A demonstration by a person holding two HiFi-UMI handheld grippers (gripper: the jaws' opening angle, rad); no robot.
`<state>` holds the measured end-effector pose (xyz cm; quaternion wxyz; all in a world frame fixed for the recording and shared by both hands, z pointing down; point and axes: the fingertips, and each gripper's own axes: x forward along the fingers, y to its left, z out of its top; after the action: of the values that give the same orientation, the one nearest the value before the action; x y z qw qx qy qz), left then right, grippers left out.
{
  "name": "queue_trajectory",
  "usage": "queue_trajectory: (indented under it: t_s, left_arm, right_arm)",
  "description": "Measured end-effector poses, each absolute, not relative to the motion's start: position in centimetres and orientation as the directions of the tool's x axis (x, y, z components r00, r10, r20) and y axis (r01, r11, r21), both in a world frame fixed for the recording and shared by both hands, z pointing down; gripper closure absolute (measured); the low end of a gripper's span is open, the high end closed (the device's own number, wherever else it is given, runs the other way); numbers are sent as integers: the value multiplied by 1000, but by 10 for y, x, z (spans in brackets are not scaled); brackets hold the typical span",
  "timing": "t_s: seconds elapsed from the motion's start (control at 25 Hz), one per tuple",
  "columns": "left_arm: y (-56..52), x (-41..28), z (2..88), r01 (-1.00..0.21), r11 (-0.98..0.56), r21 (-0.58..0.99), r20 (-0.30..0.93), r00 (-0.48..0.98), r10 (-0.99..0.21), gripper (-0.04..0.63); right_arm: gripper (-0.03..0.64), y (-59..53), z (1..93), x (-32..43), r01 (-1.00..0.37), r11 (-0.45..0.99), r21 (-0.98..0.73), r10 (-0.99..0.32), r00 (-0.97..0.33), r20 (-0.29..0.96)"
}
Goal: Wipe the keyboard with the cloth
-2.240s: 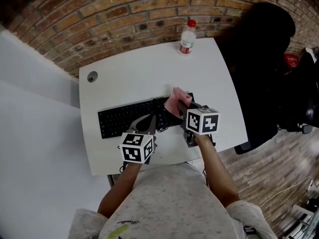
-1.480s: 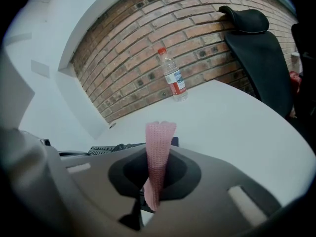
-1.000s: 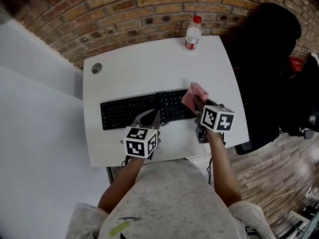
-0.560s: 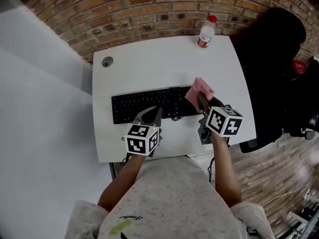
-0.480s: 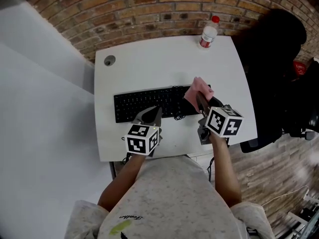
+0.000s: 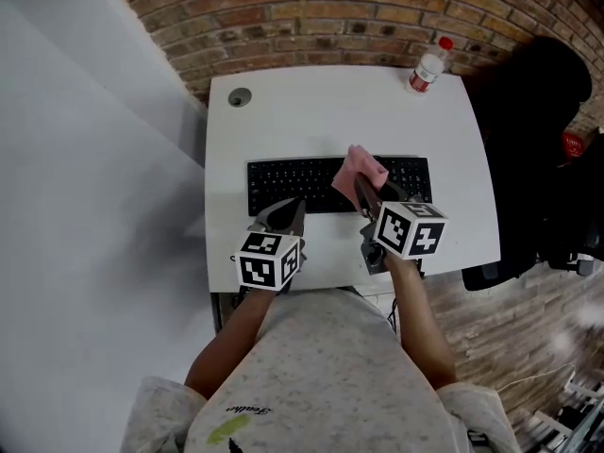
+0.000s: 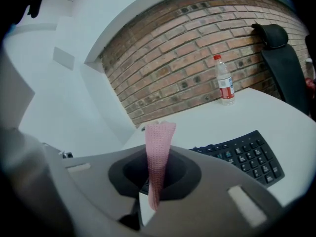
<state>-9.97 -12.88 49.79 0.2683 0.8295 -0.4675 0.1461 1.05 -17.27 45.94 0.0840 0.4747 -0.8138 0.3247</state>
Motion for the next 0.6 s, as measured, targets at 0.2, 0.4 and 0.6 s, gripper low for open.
queue_trajectory:
  t_s: [0.2, 0.4, 0.6]
  left_arm:
    - [-118, -133, 500, -864, -398, 308, 498, 503, -706, 598]
    - [-109, -164, 501, -873, -381, 304, 498, 487, -718, 598]
    - [-103, -194, 503, -885, -359, 298, 502, 465, -729, 598]
  right_arm:
    - [591, -162, 463, -43, -800, 388, -458, -676, -584, 449]
    - [591, -152, 469, -92, -767, 421, -484, -635, -630, 447]
    - [591, -145, 478, -135, -737, 450, -504, -590, -669, 451]
